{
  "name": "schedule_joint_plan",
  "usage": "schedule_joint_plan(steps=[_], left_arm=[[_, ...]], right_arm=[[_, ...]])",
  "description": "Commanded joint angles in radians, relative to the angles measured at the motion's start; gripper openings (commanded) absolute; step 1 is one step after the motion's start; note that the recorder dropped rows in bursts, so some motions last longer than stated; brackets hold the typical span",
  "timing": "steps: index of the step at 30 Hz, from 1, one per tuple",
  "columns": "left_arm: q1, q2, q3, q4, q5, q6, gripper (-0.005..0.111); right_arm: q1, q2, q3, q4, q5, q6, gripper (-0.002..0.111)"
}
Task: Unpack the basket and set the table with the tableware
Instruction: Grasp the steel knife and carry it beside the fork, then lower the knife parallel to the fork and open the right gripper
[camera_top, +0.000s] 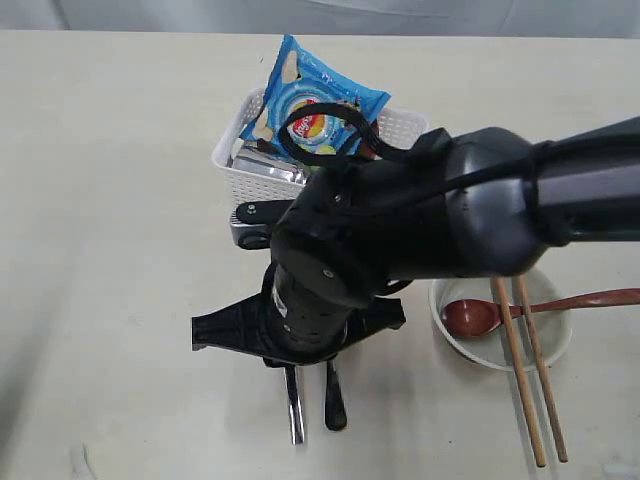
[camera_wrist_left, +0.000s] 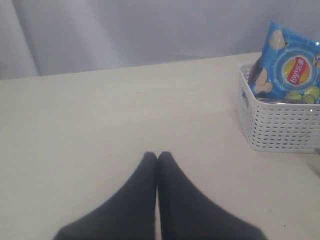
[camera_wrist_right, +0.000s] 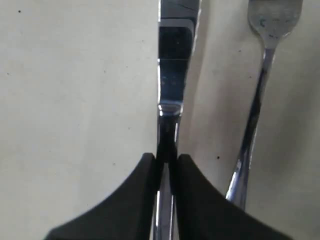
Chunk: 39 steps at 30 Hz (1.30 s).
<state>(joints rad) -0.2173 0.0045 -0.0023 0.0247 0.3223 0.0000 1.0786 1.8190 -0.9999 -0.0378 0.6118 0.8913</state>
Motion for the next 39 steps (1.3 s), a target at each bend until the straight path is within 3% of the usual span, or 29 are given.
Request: schedule_joint_plan(steps=[1, 39], left_arm=[[-0.004, -0.005, 0.002, -0.004, -0.002, 0.0, 0.0], [-0.004, -0.005, 0.002, -0.004, -0.002, 0.0, 0.0]], right_arm=[[-0.006, -0.008, 0.007, 0.002, -0.038, 0.013, 0.0], [-0.03, 0.045, 0.007, -0.016, -0.039, 0.0, 0.0]])
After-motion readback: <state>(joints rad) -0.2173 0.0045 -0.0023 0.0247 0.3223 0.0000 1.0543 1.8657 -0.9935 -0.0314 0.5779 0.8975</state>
